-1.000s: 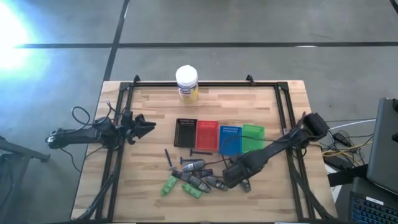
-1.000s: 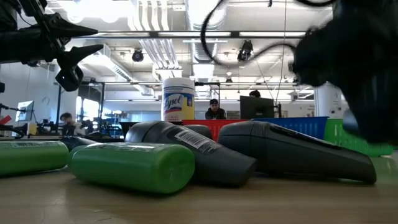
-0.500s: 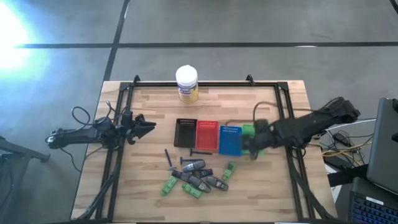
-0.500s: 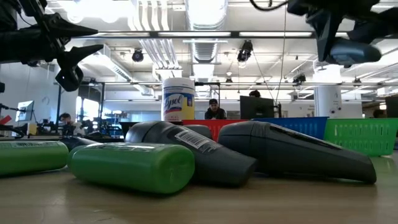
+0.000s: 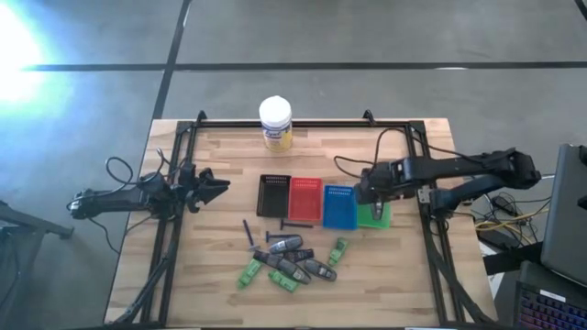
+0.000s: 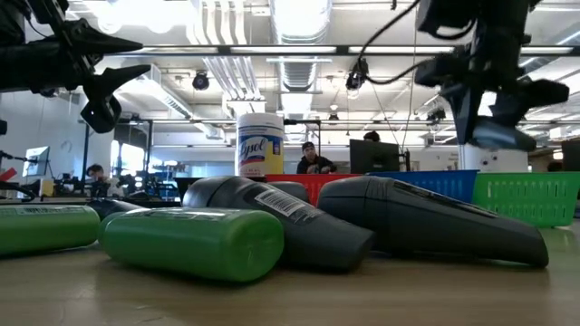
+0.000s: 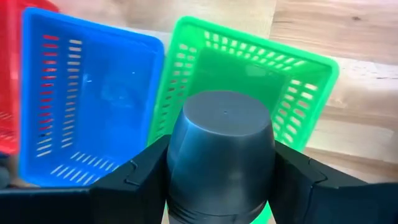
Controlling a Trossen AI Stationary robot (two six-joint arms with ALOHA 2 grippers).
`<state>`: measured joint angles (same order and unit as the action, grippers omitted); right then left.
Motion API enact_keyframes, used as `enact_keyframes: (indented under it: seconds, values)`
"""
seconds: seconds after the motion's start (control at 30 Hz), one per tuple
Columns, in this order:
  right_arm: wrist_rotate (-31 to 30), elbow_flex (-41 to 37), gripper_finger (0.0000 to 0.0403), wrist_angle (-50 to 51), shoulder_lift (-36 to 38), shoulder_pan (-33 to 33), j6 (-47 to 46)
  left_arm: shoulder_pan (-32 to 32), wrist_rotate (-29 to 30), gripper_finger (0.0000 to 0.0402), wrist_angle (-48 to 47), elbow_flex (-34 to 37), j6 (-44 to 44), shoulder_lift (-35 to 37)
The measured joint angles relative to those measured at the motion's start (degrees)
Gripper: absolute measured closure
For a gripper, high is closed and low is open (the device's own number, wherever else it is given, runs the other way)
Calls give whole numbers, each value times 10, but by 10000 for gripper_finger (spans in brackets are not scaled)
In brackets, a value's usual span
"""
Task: Pick & Place Travel size toiletries
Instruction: Put the gray deodorant into the green bin
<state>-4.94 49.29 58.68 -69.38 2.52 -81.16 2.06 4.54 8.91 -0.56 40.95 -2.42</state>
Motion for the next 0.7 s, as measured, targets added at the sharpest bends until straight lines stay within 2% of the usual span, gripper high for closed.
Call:
enact_keyframes:
  seconds: [0.3, 0.7]
  values:
    - [15, -79, 201, -58, 0, 9, -11, 0, 0, 259, 0, 0, 0, 0]
    - [20, -91, 102, -79, -1, 6, 3, 0, 0, 259, 0, 0, 0, 0]
